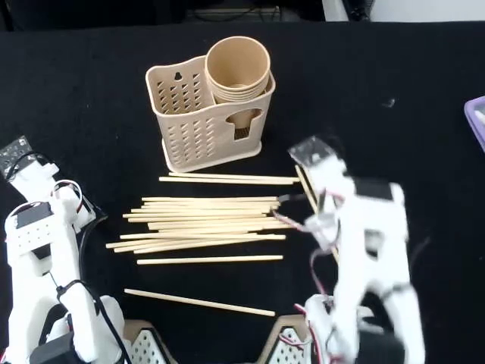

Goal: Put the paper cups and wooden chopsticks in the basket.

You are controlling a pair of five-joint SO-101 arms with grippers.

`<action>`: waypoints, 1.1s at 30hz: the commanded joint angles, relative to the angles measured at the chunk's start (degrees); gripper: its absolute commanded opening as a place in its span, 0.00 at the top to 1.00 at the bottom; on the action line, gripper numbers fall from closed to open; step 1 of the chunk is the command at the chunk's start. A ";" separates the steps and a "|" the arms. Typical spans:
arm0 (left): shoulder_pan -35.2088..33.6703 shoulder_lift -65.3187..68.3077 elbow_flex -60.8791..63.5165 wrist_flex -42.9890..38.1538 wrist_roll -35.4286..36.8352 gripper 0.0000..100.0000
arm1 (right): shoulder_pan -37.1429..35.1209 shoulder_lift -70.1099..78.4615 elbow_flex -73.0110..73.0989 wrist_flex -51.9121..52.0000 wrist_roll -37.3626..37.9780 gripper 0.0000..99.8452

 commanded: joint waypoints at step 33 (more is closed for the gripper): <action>-0.48 -1.76 -0.92 -0.44 0.18 0.87 | 1.58 39.87 -28.53 -7.47 0.62 0.99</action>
